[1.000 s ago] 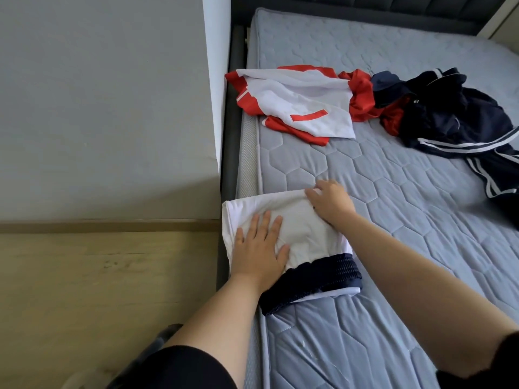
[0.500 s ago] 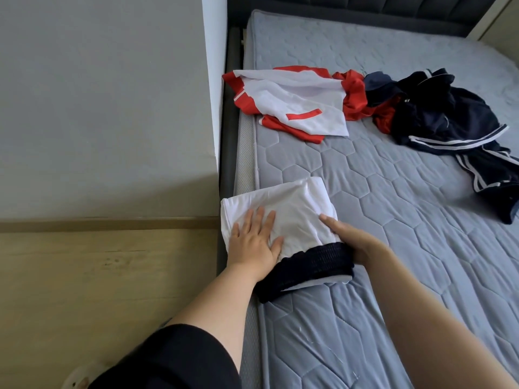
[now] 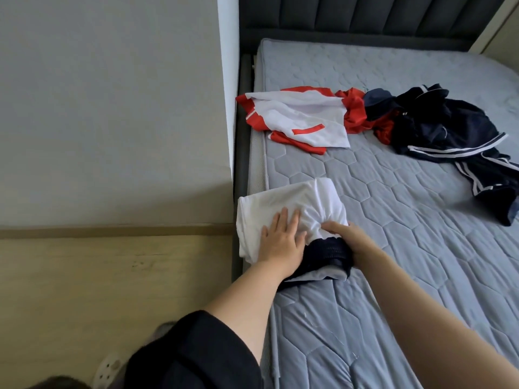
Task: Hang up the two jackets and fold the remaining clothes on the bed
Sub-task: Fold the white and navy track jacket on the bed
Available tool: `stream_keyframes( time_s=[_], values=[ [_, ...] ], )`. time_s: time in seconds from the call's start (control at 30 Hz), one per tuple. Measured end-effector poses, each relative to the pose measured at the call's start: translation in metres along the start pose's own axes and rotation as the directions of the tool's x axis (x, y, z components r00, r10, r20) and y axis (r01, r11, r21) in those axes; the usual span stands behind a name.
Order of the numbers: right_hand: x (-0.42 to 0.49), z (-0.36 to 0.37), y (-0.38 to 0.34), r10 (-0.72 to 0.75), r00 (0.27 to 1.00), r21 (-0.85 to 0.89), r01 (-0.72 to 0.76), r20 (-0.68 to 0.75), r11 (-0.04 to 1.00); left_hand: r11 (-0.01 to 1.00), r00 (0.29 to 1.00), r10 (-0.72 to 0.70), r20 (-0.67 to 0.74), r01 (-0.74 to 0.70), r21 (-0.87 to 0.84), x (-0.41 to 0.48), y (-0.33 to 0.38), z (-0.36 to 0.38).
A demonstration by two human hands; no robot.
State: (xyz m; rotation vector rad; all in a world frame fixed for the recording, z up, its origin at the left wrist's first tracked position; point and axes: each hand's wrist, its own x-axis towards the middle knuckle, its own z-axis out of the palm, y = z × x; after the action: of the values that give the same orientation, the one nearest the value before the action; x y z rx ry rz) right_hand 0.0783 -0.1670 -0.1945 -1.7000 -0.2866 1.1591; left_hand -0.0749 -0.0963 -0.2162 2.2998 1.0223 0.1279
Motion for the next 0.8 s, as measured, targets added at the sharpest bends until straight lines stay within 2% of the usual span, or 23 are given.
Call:
stream_keyframes(
  time_s=[0.17,0.3,0.5,0.6,0.8],
  values=[
    [-0.033,0.025,-0.033,-0.063,0.994,0.074,0.056,0.090,0.996,0.972,0.988,-0.105,-0.115,0.077,-0.224,-0.017,0.014,-0.025],
    [-0.056,0.068,-0.066,-0.118,0.984,-0.023,0.122,0.132,0.992,0.905,0.962,-0.175,-0.208,0.074,-0.420,-0.031,0.002,-0.067],
    [-0.072,0.179,-0.095,-0.282,0.940,-0.315,0.332,0.193,0.889,0.603,0.902,-0.368,-0.226,0.047,-0.796,-0.056,-0.053,-0.131],
    [-0.067,0.250,-0.104,-0.298,0.921,-0.393,0.378,0.251,0.838,0.543,0.885,-0.395,-0.247,0.008,-0.839,-0.061,-0.105,-0.167],
    [-0.062,0.396,-0.138,-0.273,0.903,-0.464,0.408,0.331,0.786,0.535,0.841,-0.449,-0.301,-0.016,-0.845,-0.066,-0.216,-0.261]
  ],
)
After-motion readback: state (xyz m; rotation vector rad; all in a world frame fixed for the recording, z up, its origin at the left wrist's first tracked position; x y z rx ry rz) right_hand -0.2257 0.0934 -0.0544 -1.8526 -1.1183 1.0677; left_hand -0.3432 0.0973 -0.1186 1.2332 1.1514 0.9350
